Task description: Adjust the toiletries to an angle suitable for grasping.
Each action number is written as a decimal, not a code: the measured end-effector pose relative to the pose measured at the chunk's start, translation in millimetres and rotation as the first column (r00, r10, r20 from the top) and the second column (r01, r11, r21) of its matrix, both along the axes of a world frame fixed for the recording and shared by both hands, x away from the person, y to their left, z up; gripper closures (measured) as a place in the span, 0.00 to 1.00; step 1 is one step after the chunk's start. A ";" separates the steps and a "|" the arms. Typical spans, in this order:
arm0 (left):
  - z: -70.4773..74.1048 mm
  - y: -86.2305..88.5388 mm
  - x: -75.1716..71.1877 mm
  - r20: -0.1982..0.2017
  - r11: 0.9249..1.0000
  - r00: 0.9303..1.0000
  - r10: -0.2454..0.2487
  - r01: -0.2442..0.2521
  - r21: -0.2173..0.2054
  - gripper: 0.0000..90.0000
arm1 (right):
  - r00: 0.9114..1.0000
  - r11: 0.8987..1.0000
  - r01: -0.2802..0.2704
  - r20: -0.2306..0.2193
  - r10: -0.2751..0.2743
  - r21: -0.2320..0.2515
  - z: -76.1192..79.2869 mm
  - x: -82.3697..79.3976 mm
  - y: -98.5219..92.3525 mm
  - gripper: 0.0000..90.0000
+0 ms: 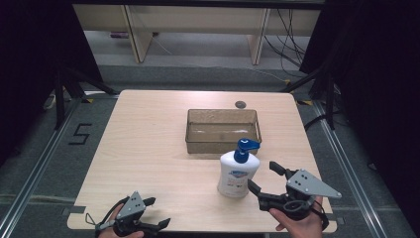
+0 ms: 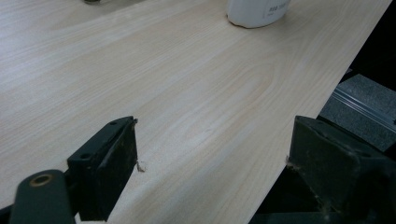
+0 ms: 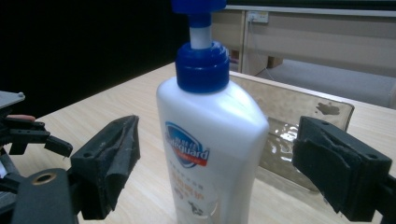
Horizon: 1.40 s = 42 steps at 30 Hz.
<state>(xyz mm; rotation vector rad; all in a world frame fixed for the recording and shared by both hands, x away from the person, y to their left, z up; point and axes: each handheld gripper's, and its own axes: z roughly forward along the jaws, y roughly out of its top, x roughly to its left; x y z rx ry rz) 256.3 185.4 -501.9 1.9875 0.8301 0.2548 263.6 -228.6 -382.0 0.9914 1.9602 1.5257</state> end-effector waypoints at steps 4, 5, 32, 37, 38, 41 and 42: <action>0.2 0.1 0.0 -0.004 1.000 1.000 -0.004 0.004 0.013 0.16 | 1.000 1.000 -0.001 0.024 0.002 -0.018 4.3 3.3 -0.5 0.17; 0.5 0.1 0.0 -0.005 1.000 1.000 -0.005 0.005 0.016 0.16 | 1.000 1.000 -0.001 0.024 0.002 -0.018 4.3 3.3 -0.5 0.17; -0.2 0.3 1.5 -0.013 1.000 1.000 0.003 -0.003 0.002 0.16 | 0.997 0.999 -0.032 0.076 0.033 -0.017 15.3 33.9 18.4 0.18; -0.1 -0.1 1.7 -0.014 1.000 1.000 0.003 -0.003 -0.001 0.16 | 0.995 0.999 -0.026 0.093 0.029 -0.033 16.0 39.9 19.5 0.20; -0.2 0.0 1.8 -0.014 1.000 1.000 0.003 -0.003 -0.001 0.16 | 0.995 0.999 -0.024 0.093 0.026 -0.025 15.3 40.9 20.6 0.20; 0.0 0.1 2.5 -0.013 1.000 1.000 -0.001 0.001 -0.006 0.16 | 0.996 0.999 -0.042 0.073 0.042 -0.005 13.6 43.6 24.6 0.22; 0.2 -0.6 2.1 -0.010 1.000 1.000 0.005 -0.005 -0.006 0.16 | 0.997 0.999 -0.051 0.065 0.052 -0.008 13.6 43.9 25.8 0.22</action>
